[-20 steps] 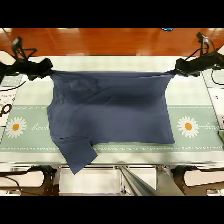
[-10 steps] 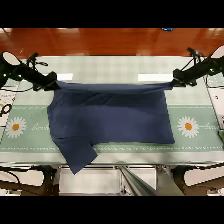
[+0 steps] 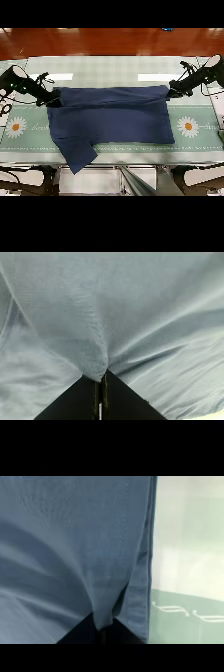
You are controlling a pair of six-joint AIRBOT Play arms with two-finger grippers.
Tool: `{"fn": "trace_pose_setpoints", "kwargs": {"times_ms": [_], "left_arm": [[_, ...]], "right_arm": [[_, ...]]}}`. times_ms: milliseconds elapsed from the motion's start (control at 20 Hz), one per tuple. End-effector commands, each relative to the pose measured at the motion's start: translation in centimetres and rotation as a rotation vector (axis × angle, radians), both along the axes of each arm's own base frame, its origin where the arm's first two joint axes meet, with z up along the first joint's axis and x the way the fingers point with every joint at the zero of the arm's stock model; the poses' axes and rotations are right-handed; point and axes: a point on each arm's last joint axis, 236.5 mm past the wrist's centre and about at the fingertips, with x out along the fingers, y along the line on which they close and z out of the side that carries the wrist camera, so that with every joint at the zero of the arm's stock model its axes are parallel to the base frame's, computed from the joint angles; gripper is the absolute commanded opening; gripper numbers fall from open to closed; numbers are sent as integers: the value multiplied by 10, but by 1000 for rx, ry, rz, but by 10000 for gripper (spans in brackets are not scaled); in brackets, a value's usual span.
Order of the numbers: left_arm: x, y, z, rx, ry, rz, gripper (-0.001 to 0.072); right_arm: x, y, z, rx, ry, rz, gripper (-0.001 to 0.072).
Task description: Fold the shirts.
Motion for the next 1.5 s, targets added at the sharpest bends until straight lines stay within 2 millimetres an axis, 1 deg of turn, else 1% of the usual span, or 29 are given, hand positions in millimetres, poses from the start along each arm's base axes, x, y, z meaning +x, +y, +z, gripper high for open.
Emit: {"fn": "trace_pose_setpoints", "kwargs": {"times_ms": [0, 100, 150, 300, 350, 400, 450, 500, 550, 600, 700, 750, 800, 850, 900, 950, 1000, 1050, 1100, 1150, 1200, 1250, 1300, 1350, 1450], "left_arm": [[-10, 10, -3, -10, 29, 9, 19], [-11, 19, -2, -13, 30, 27, 19], [-9, 19, -1, -25, 22, 30, 19], [5, 3, 6, -102, -49, 28, 20], [9, 0, 7, -117, -57, 42, 26], [8, -1, 8, -121, -51, 48, 185], [3, -3, 9, -129, -33, 36, 431], [-3, -4, 11, -139, -10, 23, 511], [-7, -3, 15, -147, 2, 21, 511], [-7, -1, 22, -148, -11, 29, 511], [-4, 12, 43, -131, -77, 63, 511], [-9, 22, 53, -120, -102, 103, 510], [-16, 32, 58, -109, -121, 159, 510], [-30, 43, 58, -102, -132, 208, 508], [-50, 54, 56, -104, -135, 222, 508], [-70, 69, 51, -104, -119, 275, 507], [-84, 81, 48, -137, -106, 408, 507], [-93, 83, 50, -210, -127, 522, 507], [-101, 78, 48, -271, -139, 599, 508], [-116, 72, 38, -286, -115, 641, 508], [-135, 65, 24, -266, -54, 659, 508], [-156, 60, 10, -233, 20, 649, 508], [-170, 58, 2, -214, 71, 642, 508], [-177, 52, 0, -224, 100, 632, 508], [-184, 39, -3, -248, 127, 622, 508]], "right_arm": [[1, -1, -7, -6, 0, -17, 27], [1, 1, -11, -2, 9, -14, 27], [2, 1, -13, -2, 6, -12, 27], [9, 9, -17, -11, -19, 4, 30], [11, 12, -17, -14, -24, 2, 66], [11, 14, -17, -15, -17, -12, 273], [8, 16, -16, -14, -5, -13, 414], [4, 10, -15, -27, 10, -15, 417], [-2, 2, -12, -45, 29, -24, 417], [-9, -8, -6, -60, 47, -37, 417], [-33, -35, 6, -90, 93, -58, 417], [-43, -45, 8, -83, 93, -105, 417], [-50, -52, 7, -67, 68, -167, 417], [-59, -56, 2, -48, 29, -246, 417], [-69, -54, -4, -10, -13, -343, 417], [-79, -48, -7, 48, -49, -424, 417], [-89, -42, -8, 105, -84, -498, 417], [-98, -33, -6, 161, -112, -538, 417], [-106, -18, 0, 217, -152, -524, 417], [-113, -1, 7, 265, -177, -487, 417], [-119, 10, 12, 293, -195, -457, 417], [-125, 16, 16, 298, -210, -429, 417], [-129, 18, 19, 294, -216, -414, 417], [-131, 20, 24, 290, -229, -400, 417], [-133, 23, 32, 292, -250, -385, 417]]}}
